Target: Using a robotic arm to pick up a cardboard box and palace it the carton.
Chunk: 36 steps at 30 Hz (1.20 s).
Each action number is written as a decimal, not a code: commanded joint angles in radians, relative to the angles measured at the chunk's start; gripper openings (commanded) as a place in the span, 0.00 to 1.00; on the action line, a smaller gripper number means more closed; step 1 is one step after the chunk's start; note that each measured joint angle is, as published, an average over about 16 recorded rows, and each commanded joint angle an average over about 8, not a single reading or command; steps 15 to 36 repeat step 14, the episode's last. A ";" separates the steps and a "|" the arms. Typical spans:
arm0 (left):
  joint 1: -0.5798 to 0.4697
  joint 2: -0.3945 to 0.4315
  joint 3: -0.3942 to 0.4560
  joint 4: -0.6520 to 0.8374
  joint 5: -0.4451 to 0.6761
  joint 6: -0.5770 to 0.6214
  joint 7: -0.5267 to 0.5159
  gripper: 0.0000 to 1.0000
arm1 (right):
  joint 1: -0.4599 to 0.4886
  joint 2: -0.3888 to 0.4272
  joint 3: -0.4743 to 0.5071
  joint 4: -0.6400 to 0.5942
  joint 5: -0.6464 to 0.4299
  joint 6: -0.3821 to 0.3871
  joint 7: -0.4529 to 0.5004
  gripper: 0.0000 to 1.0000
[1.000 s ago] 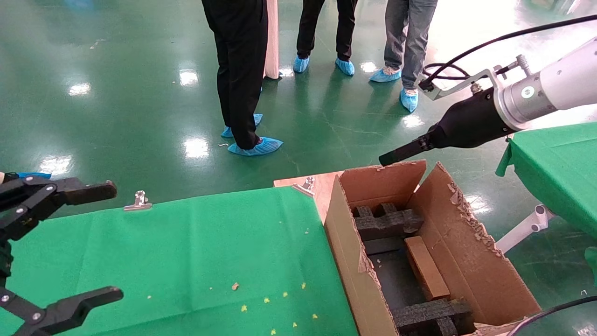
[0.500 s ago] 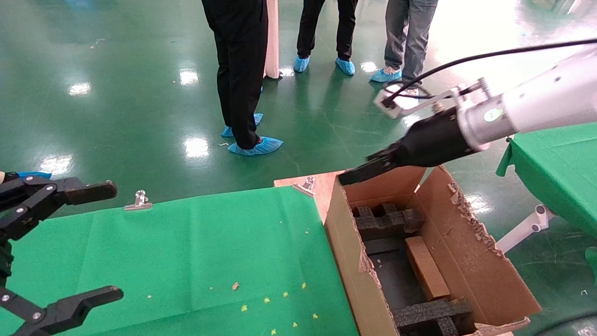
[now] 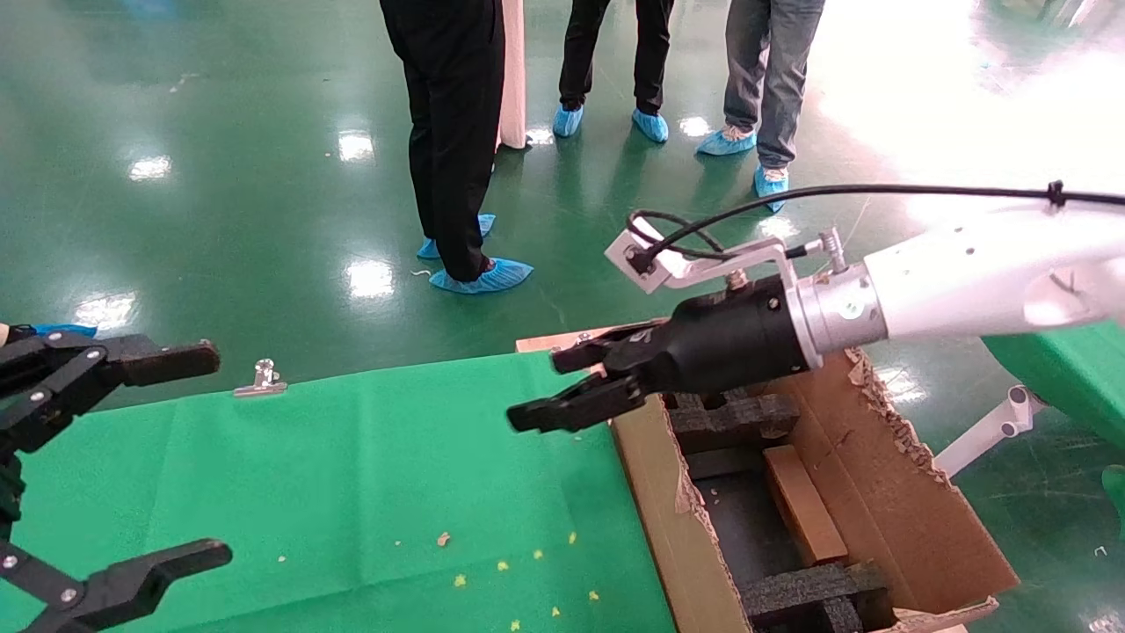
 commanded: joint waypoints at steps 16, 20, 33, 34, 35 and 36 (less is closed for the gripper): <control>0.000 0.000 0.000 0.000 0.000 0.000 0.000 1.00 | -0.234 0.047 0.378 0.183 -0.005 -0.060 -0.109 1.00; 0.000 0.000 0.000 0.000 0.000 0.000 0.000 1.00 | -0.234 0.047 0.378 0.183 -0.005 -0.060 -0.109 1.00; 0.000 0.000 0.000 0.000 0.000 0.000 0.000 1.00 | -0.234 0.047 0.378 0.183 -0.005 -0.060 -0.109 1.00; 0.000 0.000 0.000 0.000 0.000 0.000 0.000 1.00 | -0.234 0.047 0.378 0.183 -0.005 -0.060 -0.109 1.00; 0.000 0.000 0.000 0.000 0.000 0.000 0.000 1.00 | -0.234 0.047 0.378 0.183 -0.005 -0.060 -0.109 1.00; 0.000 0.000 0.000 0.000 0.000 0.000 0.000 1.00 | -0.234 0.047 0.378 0.183 -0.005 -0.060 -0.109 1.00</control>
